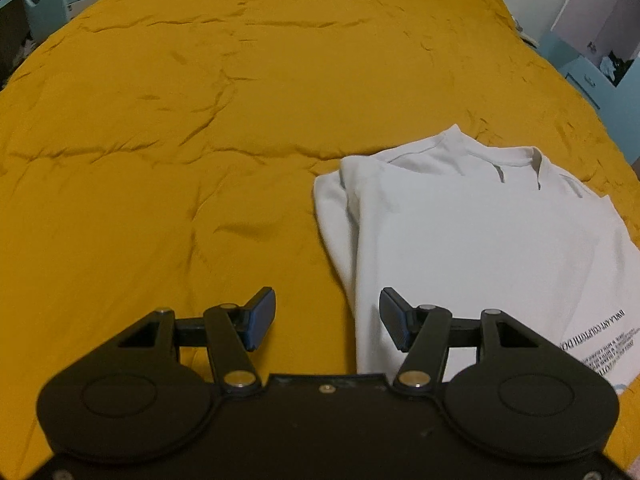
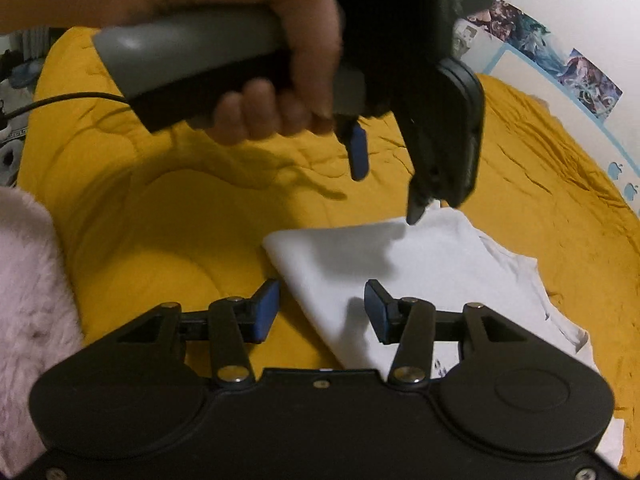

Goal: Fold small clothes

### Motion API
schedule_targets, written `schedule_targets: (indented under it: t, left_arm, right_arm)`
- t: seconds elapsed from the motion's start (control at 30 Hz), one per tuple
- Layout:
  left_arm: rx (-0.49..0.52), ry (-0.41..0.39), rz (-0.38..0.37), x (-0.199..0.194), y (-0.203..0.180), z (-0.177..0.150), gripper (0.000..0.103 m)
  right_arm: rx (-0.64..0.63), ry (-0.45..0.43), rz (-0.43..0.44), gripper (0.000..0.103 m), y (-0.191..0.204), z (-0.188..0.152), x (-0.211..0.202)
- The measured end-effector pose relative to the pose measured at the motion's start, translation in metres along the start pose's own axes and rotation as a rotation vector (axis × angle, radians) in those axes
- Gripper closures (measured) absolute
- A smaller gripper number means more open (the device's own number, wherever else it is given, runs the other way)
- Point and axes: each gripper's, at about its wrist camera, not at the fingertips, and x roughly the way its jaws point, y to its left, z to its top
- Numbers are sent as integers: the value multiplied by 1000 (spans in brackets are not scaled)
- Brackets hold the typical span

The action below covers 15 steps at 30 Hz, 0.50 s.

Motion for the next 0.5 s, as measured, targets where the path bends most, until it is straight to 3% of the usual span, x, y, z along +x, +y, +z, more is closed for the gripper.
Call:
schedule_targets:
  t: [0.5]
  left_arm:
    - [-72, 83, -75, 84, 0, 50, 42]
  right_arm:
    - [55, 9, 27, 56, -8, 2, 2]
